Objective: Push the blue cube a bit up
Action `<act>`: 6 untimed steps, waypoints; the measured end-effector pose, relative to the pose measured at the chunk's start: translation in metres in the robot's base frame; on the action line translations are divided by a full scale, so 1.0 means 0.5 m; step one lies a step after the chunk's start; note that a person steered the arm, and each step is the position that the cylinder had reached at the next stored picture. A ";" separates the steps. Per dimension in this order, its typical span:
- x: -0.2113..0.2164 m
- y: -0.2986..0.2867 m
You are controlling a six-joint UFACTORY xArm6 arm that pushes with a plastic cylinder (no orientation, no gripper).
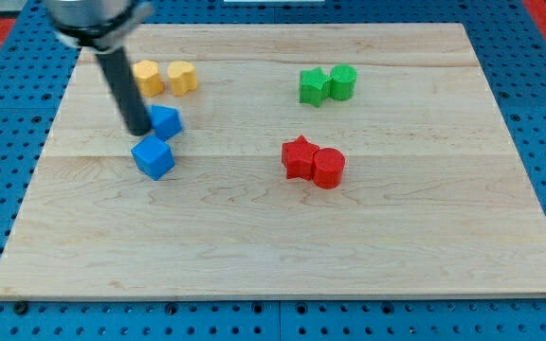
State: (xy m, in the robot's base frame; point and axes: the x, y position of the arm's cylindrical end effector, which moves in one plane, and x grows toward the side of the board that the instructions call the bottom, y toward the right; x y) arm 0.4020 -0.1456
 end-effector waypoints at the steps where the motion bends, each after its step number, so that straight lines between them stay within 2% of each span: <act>1: -0.003 0.062; 2: 0.010 -0.035; 3: 0.115 -0.156; 4: 0.172 -0.114; 5: 0.166 -0.002; 6: 0.152 0.004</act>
